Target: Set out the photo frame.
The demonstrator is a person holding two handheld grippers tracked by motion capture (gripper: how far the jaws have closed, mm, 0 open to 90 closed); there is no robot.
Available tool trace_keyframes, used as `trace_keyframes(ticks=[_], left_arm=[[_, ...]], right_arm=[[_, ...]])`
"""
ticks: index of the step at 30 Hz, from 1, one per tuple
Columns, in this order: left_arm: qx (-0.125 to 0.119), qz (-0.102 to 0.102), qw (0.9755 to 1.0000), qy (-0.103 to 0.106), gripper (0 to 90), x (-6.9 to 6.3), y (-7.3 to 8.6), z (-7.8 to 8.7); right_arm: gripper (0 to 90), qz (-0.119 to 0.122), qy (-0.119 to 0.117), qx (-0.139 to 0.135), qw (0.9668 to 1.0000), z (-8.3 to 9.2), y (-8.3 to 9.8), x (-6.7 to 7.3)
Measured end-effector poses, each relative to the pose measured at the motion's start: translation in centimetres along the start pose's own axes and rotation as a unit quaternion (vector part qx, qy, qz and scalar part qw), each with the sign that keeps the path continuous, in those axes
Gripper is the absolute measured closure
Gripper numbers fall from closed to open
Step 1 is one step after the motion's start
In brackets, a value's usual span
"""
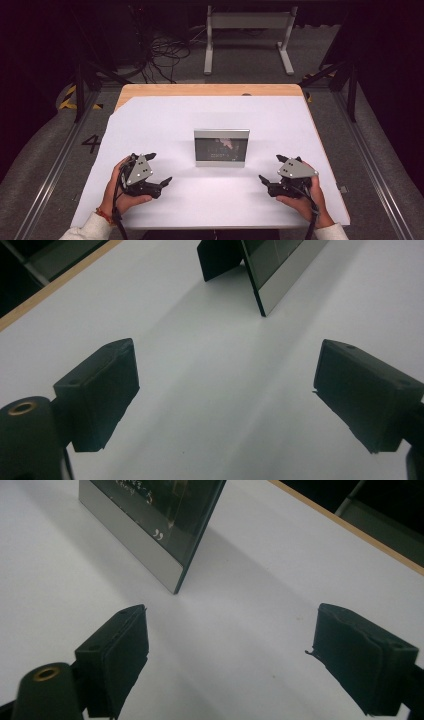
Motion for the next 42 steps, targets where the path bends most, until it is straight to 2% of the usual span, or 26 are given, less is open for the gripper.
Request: trace_keyframes(ticks=[6,7,11,15,21,23,27,29,32,33,36,38,41,42], left_arm=[[0.006,0.003,1.0,-0.002,11.2,0.2,1.0,0.7],[0.006,0.008,0.9999,-0.004,11.2,0.3,1.2,0.8],[0.007,0.014,0.9998,-0.007,11.1,0.5,1.8,1.3],[0.005,0.029,0.9995,-0.006,11.0,0.7,2.5,2.1],[0.011,0.032,0.9994,-0.01,10.9,1.0,3.6,3.1],[0.012,0.031,0.9994,-0.013,10.7,1.1,3.9,3.5],[0.002,0.048,0.9987,-0.019,10.8,1.6,4.6,4.6],[0.007,0.045,0.9986,-0.026,10.7,1.7,4.9,5.0],[-0.004,0.068,0.9973,-0.03,10.7,2.0,5.7,5.8],[-0.002,0.068,0.9972,-0.031,10.8,2.1,5.9,6.0],[-0.001,0.075,0.9967,-0.033,10.7,2.1,6.4,6.3],[-0.002,0.09,0.9955,-0.029,10.8,2.1,6.9,6.5],[0.008,0.099,0.9946,-0.031,11.1,2.0,7.6,6.8],[0.004,0.105,0.994,-0.031,11.1,2.0,7.7,7.0]], right_arm=[[14.8,-0.004,0.0,0.0,1.0,0.7,0.7,0.0],[14.4,-0.006,0.001,0.001,1.0,0.8,0.8,0.0],[12.8,-0.017,0.007,-0.001,0.9998,1.3,1.4,-0.2],[12.8,-0.03,0.01,-0.004,0.9995,2.1,2.0,-0.6],[12.8,-0.045,0.019,-0.006,0.9988,2.9,3.0,-0.9],[12.8,-0.043,0.023,-0.003,0.9988,3.0,3.4,-1.0],[12.8,-0.058,0.028,-0.007,0.9979,3.5,4.0,-1.3],[12.8,-0.064,0.029,-0.007,0.9975,3.7,4.3,-1.4],[12.7,-0.077,0.034,-0.013,0.9964,4.2,4.6,-1.7],[12.5,-0.081,0.037,-0.014,0.9959,4.3,4.8,-1.8],[12.5,-0.081,0.037,-0.012,0.996,4.4,5.0,-1.7],[12.4,-0.084,0.035,-0.012,0.9957,4.3,5.1,-1.7],[12.2,-0.078,0.038,-0.006,0.9962,4.0,5.2,-1.5],[12.2,-0.082,0.034,-0.009,0.996,4.0,5.1,-1.5]])
Point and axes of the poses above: each handheld gripper's, and its own axes: z roughly backward along the jaws, y roughly out of its underside, x roughly to its left, the point moved 1 cm from there along -z, roughly forward along the jaws, and after that the axes turned 4 degrees about -x, right-handed, at the moved point
